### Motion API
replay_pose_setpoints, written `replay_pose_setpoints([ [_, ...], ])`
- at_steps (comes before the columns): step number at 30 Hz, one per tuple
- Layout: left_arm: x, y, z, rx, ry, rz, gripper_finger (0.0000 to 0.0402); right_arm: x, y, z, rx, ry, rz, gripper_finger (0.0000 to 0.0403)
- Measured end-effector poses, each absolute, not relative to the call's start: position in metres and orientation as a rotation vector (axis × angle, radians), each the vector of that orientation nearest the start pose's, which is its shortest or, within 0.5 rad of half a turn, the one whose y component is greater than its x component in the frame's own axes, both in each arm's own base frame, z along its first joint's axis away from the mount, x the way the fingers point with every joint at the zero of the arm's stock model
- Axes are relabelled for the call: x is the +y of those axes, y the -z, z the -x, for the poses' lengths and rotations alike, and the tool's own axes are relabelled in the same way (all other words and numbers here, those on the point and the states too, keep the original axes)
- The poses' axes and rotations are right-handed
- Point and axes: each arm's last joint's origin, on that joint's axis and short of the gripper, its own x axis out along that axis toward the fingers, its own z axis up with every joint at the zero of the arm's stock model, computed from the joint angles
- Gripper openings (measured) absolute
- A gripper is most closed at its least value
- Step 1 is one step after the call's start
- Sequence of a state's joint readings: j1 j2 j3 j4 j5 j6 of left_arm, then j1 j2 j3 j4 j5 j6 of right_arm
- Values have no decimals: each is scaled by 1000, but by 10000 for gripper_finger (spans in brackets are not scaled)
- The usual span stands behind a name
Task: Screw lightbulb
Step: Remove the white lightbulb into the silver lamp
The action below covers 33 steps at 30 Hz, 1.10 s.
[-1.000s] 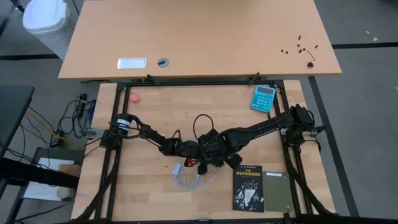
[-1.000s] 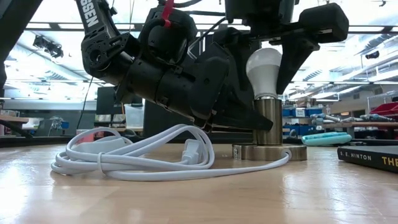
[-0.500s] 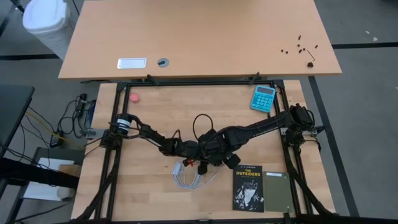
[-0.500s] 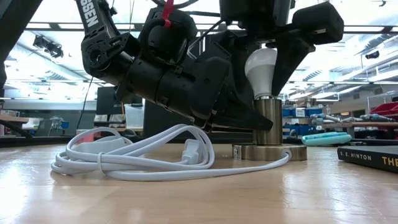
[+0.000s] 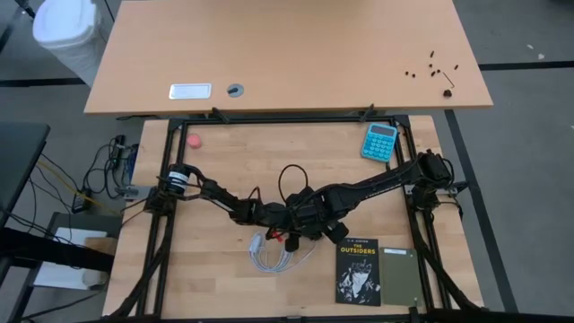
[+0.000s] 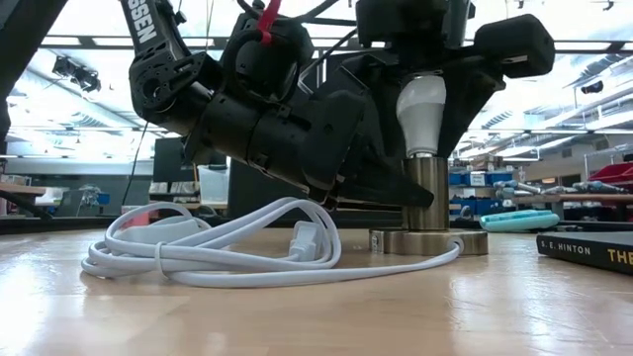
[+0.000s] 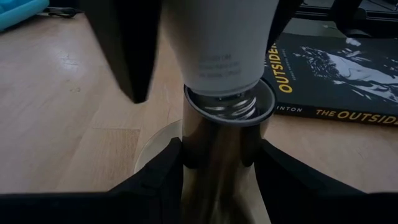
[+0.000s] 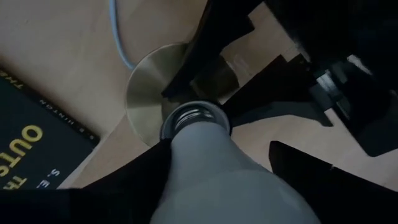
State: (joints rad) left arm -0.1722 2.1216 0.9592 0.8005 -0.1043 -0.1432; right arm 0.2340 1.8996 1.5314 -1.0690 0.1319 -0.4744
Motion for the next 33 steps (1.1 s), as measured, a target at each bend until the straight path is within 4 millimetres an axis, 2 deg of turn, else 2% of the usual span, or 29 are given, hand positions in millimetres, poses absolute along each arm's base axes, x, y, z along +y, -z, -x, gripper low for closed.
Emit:
replay_pose_setpoints([
  [3,-66,-93,-395,362,39,91,178,82,-226,-359,1387,-424,651,246],
  [11,-65,-93,-395,362,38,91,178,81,-228,-357,1396,-402,656,256],
  [15,-65,-93,-395,362,37,90,178,78,-244,-351,1369,-334,669,265],
  [21,-66,-93,-395,362,40,88,178,78,-273,-350,1310,-285,698,249],
  [26,-66,-93,-395,363,40,88,178,80,-295,-348,1305,-229,718,264],
  [33,-66,-93,-395,364,40,88,178,79,-303,-341,1364,-182,658,258],
])
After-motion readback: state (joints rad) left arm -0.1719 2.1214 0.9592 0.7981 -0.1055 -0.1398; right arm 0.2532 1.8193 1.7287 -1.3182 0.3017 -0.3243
